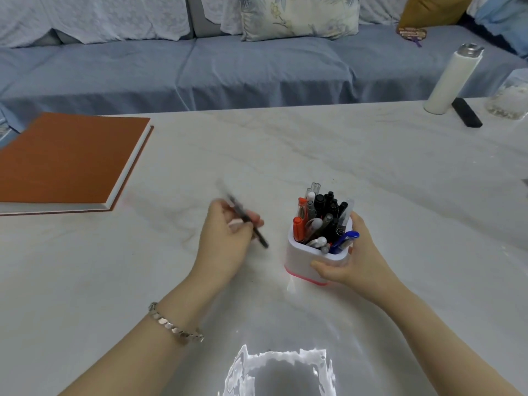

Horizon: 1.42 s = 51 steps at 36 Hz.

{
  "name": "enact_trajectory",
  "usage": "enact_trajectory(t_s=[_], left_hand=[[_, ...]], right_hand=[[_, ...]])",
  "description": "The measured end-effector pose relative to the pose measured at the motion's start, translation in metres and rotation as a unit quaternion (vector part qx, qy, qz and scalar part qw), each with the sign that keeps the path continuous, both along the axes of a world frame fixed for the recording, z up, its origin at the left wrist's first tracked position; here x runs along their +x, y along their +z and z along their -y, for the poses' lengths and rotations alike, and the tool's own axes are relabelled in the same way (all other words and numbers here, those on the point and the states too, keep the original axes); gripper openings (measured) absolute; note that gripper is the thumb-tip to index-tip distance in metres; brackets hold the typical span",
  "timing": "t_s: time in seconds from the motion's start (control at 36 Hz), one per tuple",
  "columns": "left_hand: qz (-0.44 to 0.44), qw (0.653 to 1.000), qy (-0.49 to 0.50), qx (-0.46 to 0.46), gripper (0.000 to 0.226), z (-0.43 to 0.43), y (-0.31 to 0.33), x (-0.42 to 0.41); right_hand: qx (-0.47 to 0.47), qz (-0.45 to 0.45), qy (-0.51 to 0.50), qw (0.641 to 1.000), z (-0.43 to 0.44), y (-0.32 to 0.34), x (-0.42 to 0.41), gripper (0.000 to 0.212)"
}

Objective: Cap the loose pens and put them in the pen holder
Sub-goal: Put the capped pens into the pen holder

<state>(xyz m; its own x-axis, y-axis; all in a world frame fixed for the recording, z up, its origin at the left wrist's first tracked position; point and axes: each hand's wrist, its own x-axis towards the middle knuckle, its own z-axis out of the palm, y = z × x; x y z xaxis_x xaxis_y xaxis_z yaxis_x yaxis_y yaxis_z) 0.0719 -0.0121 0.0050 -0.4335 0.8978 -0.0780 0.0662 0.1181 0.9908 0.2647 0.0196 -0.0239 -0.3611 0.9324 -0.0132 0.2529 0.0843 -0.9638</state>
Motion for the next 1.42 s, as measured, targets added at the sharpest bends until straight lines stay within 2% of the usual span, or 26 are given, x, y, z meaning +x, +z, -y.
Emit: enact_trajectory(t_s=[0.08,0.14,0.25,0.31,0.36,0.39,0.42,0.44,0.53,0.61,0.69,0.75,0.81,0.94,1.03,1.08,1.14,1.22,1.33,1.42], left_hand=[[0.052,0.992,-0.026,0.112,0.038,-0.003,0.024,0.009],[0.054,0.988,-0.047,0.140,0.038,-0.007,0.029,0.017],[0.033,0.989,-0.097,0.102,0.035,-0.010,0.026,0.034],[-0.015,0.989,-0.127,0.079,0.032,-0.007,0.022,0.038],[-0.076,0.983,-0.152,0.063,0.016,-0.005,0.019,0.039],[-0.094,0.981,-0.164,0.051,0.018,-0.004,0.019,0.039],[-0.110,0.978,-0.170,0.045,0.030,-0.004,0.019,0.038],[-0.116,0.978,-0.168,0.051,0.036,-0.004,0.019,0.038],[-0.149,0.973,-0.130,0.118,0.013,-0.005,0.025,0.037],[-0.197,0.959,-0.115,0.170,0.064,-0.007,0.025,0.036],[-0.225,0.952,-0.091,0.188,0.091,-0.010,0.025,0.035],[-0.210,0.958,-0.090,0.174,0.086,-0.012,0.023,0.035],[-0.188,0.965,-0.116,0.142,0.070,-0.013,0.019,0.036],[-0.234,0.948,-0.201,0.071,0.040,-0.010,0.004,0.039],[-0.181,0.961,-0.209,-0.003,0.040,-0.014,-0.003,0.034],[-0.095,0.969,-0.224,-0.043,0.042,-0.015,-0.003,0.031],[-0.048,0.966,-0.250,-0.050,0.032,-0.010,-0.006,0.032],[-0.086,0.966,-0.242,-0.037,0.027,0.000,-0.012,0.034],[-0.047,0.979,-0.190,-0.061,0.028,0.000,-0.018,0.035],[-0.049,0.982,-0.168,-0.067,0.027,-0.002,-0.019,0.037]], right_hand=[[-0.003,-0.008,0.000,1.000,0.001,0.003,-0.001,0.065],[-0.001,-0.001,0.000,1.000,0.002,0.005,-0.002,0.065],[-0.003,-0.010,0.007,1.000,0.003,0.007,-0.002,0.062],[-0.005,-0.015,0.007,1.000,0.004,0.010,-0.003,0.061],[-0.007,-0.018,0.006,1.000,0.006,0.012,-0.004,0.061],[-0.006,-0.017,0.008,1.000,0.006,0.013,-0.004,0.061],[-0.005,-0.018,0.009,1.000,0.007,0.014,-0.004,0.060],[-0.006,-0.020,0.009,1.000,0.007,0.016,-0.004,0.060],[-0.004,-0.022,0.008,1.000,0.008,0.018,-0.004,0.061],[0.001,-0.023,0.011,1.000,0.007,0.018,-0.004,0.062],[0.005,-0.016,0.009,1.000,0.007,0.016,-0.004,0.062],[0.008,-0.007,0.006,1.000,0.006,0.014,-0.003,0.062],[0.012,-0.001,0.003,1.000,0.005,0.011,-0.002,0.063],[0.008,-0.008,0.003,1.000,0.005,0.010,0.000,0.064],[0.008,0.000,0.004,1.000,0.005,0.007,0.001,0.065],[0.005,0.013,0.003,1.000,0.004,0.004,0.004,0.068],[0.006,0.034,0.006,0.999,0.002,0.000,0.007,0.073],[-0.006,0.047,0.022,0.999,0.000,-0.001,0.009,0.079],[-0.009,0.060,0.039,0.997,0.000,0.005,0.008,0.090],[0.009,0.098,0.046,0.994,-0.005,0.010,0.009,0.084]])
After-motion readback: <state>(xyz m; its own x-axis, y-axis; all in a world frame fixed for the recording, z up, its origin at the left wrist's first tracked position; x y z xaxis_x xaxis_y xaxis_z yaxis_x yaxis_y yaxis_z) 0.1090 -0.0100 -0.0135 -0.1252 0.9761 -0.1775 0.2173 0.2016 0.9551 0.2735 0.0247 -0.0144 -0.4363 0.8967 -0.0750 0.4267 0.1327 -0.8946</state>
